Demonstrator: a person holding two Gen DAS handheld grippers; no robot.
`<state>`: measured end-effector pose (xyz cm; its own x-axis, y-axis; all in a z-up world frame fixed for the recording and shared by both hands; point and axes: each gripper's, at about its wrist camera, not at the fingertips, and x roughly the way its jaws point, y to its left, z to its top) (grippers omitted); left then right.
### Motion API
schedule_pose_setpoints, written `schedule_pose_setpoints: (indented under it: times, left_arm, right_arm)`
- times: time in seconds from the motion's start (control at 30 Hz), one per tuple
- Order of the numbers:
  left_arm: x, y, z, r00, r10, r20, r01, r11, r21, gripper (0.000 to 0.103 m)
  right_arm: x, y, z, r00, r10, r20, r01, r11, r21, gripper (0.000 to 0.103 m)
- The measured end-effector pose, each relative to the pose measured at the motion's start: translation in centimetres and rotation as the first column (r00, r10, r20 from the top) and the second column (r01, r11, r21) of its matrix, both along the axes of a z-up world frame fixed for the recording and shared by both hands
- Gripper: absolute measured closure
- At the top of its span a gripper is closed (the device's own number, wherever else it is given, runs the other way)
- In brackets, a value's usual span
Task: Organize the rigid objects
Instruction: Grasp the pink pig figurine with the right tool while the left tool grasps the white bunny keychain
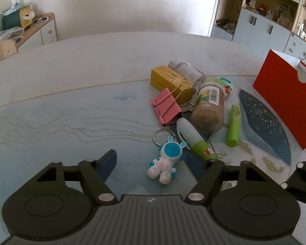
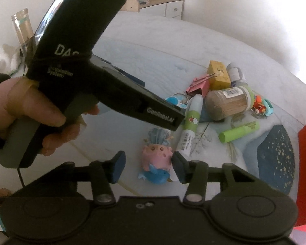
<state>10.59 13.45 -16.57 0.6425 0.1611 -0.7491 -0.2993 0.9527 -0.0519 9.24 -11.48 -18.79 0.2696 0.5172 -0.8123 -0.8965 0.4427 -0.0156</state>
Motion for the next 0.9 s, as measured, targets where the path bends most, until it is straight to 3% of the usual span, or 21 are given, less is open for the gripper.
schedule_pose_setpoints:
  times: [0.23, 0.5, 0.6, 0.9]
  left_arm:
    - [0.1, -0.4, -0.4, 0.999, -0.036, 0.005, 0.036, 0.999, 0.016, 0.042]
    - [0.6, -1.0, -0.4, 0.997, -0.071, 0.015, 0.070, 0.997, 0.020, 0.063]
    - [0.6, -1.2, -0.4, 0.997, -0.078, 0.014, 0.077, 0.997, 0.023, 0.067]
    - [0.7, -1.4, -0.2, 0.998, -0.063, -0.003, 0.064, 0.998, 0.015, 0.072]
  right_arm:
    - [-0.1, 0.7, -0.8, 0.999, 0.028, 0.022, -0.027, 0.999, -0.031, 0.058]
    - [0.2, 0.8, -1.5, 1.000, 0.013, 0.006, -0.013, 0.999, -0.034, 0.062]
    - [0.5, 0.8, -1.5, 1.000, -0.001, -0.008, 0.000, 1.000, -0.026, 0.071]
    - [0.7, -0.2, -0.7, 0.997, -0.032, -0.075, 0.033, 0.999, 0.007, 0.072]
